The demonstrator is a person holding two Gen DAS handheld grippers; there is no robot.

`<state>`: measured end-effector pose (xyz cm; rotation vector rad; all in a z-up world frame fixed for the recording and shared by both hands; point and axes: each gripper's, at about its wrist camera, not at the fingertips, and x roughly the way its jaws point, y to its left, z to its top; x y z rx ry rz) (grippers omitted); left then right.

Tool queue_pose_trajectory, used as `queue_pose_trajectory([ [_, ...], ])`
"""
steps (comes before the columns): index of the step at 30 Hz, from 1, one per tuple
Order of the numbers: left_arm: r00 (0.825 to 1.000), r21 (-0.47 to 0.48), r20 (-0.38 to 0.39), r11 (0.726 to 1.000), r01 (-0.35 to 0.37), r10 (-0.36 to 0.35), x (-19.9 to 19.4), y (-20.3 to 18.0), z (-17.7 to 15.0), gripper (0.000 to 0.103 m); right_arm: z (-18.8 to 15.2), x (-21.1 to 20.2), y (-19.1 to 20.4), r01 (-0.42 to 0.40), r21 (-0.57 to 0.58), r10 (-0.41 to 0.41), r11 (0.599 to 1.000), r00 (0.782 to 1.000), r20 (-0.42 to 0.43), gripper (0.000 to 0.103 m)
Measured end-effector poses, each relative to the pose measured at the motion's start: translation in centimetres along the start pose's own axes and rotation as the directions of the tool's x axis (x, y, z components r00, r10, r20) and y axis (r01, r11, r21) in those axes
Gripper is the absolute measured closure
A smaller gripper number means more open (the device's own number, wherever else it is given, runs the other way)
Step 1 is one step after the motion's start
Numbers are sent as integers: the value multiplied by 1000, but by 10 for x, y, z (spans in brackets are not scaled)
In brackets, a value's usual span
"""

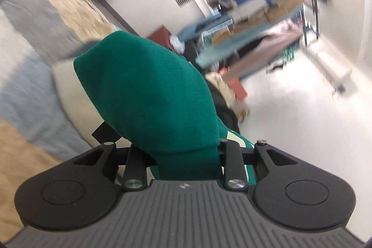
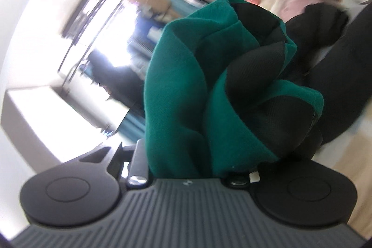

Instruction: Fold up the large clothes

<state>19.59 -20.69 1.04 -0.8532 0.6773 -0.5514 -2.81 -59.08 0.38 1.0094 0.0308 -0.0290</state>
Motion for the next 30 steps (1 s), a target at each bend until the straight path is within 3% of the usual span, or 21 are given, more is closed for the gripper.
queue_pose_trajectory([
  [2,999,53,-43,999,-9,11,26,-7,-17,70,5,-7,-23,34,25,-34,999,999,16,70],
  [5,995,60,-96,998,-29,34,57,1,-42,70,5,-19,-61,84,62,-85,995,996,18,70],
  [10,990,80,-134,996,-38,49,86,33,-72,70,-27,-1,-99,133,111,-133,985,991,-4,70],
  [15,992,134,-123,991,-20,37,87,70,-95,65,-52,4,-139,141,144,-141,979,990,-9,69],
  [22,995,166,-100,986,-13,30,95,79,-112,57,-90,-17,-167,103,259,-121,960,991,51,65],
  [30,994,158,-104,987,-12,28,94,81,-114,49,-85,-14,-184,91,277,-111,957,992,56,59],
])
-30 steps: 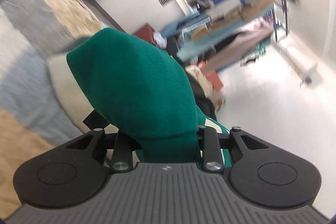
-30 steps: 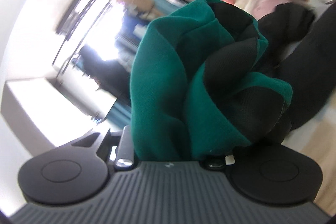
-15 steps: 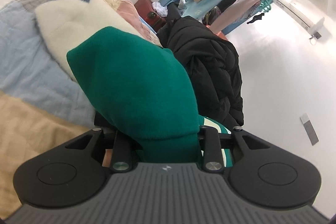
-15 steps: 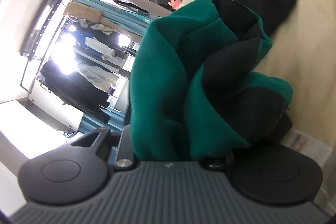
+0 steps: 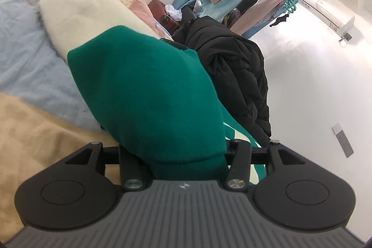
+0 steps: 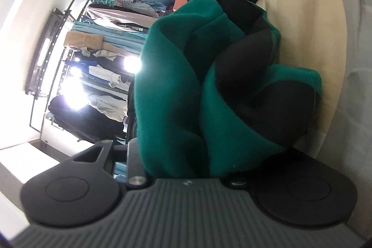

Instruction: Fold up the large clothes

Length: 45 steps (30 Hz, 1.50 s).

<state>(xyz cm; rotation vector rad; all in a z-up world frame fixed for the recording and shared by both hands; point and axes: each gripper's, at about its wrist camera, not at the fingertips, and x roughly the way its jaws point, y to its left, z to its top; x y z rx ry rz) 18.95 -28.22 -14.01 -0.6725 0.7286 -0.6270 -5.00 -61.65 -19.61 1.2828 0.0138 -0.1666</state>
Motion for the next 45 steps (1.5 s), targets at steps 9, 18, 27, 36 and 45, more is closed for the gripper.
queue_pose_trajectory([
  [9,999,-44,-24,998,-48,47,-30,5,1,26,10,-10,5,65,69,-64,995,998,-7,19],
  [18,987,120,72,981,-154,146,-117,-29,3,22,18,-90,42,159,-15,-158,987,986,52,16],
  [27,984,331,140,931,-150,109,-224,-124,15,21,17,-153,174,49,-310,-9,949,992,130,16],
  [36,976,491,206,856,-162,66,-334,-202,-11,21,-41,-215,302,-7,-634,89,773,991,98,16],
  [45,964,613,253,757,-226,83,-412,-233,-70,21,-117,-257,329,33,-806,-21,591,999,25,16],
])
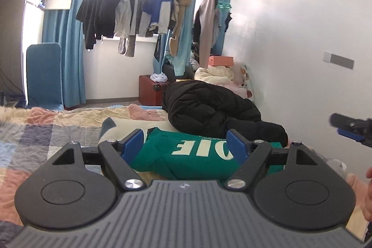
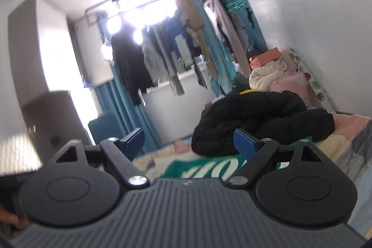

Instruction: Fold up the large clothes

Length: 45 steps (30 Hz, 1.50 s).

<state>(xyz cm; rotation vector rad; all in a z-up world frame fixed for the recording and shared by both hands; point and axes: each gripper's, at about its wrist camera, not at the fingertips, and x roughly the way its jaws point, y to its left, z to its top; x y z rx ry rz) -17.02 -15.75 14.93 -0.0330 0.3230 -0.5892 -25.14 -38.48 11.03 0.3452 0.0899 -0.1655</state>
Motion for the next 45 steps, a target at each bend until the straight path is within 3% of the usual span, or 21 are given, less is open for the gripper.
queue_pose_trajectory([
  [7,999,42,1,998,-53,53,-39,-17,-24,20,-26,-17,28,34,-101,-42,994,996,-81,18],
  [13,999,40,-23,998,-42,43,-54,-19,-45,20,-45,-30,37,57,-124,-74,991,988,-138,18],
  [20,999,38,-37,999,-34,35,-52,-17,-48,19,-52,-38,50,57,-167,-86,984,982,-171,18],
  [36,999,76,-49,997,-20,23,-50,-26,-43,0,-57,-37,49,67,-156,-98,985,975,-197,18],
  [43,997,68,-68,997,-43,47,-45,-27,-43,0,-56,-36,47,86,-160,-118,983,973,-199,18],
  [44,996,67,-70,997,-44,48,-45,-27,-44,0,-57,-36,48,93,-165,-125,982,972,-199,15],
  [45,996,68,-70,997,-45,50,-46,-27,-44,0,-57,-35,48,103,-169,-136,980,971,-197,5],
])
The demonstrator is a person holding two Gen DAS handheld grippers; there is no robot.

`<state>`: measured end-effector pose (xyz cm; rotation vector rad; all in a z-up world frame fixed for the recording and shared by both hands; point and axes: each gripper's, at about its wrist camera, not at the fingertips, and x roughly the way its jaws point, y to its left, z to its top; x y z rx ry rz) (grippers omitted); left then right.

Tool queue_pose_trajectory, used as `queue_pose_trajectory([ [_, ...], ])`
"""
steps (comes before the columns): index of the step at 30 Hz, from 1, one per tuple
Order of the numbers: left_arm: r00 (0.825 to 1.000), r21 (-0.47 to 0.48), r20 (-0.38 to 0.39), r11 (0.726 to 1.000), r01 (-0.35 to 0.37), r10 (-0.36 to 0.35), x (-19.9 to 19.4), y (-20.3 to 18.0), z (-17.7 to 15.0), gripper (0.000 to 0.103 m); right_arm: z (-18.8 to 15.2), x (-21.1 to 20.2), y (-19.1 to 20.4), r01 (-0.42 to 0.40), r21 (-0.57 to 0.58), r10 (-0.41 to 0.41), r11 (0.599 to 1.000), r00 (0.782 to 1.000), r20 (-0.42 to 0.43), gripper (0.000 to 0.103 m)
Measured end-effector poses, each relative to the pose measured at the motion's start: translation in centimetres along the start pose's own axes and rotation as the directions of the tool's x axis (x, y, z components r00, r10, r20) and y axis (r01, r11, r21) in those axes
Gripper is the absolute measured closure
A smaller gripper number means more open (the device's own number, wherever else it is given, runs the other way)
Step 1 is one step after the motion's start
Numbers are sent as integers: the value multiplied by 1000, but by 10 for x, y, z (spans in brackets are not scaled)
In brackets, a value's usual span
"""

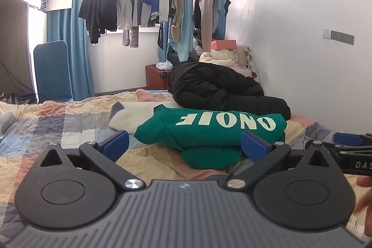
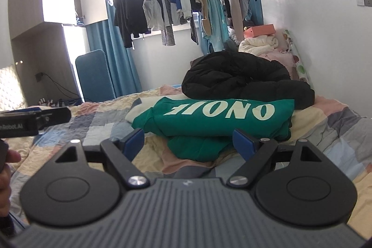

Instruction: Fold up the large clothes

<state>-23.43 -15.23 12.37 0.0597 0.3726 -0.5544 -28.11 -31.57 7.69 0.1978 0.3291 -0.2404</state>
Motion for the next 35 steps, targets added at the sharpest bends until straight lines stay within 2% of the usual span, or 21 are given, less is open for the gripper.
queue_pose_trajectory([
  [1,1000,3,2,1000,-3,3,0,-1,0,0,0,0,0,8,1,-8,1000,1000,3,0],
  [8,1000,10,-3,1000,-18,18,1,-4,-1,0,-2,2,-4,37,6,-37,999,999,-10,0],
  [35,999,2,-7,999,-32,32,5,-3,-5,0,-7,11,-5,-1,8,1,1000,999,-50,0],
])
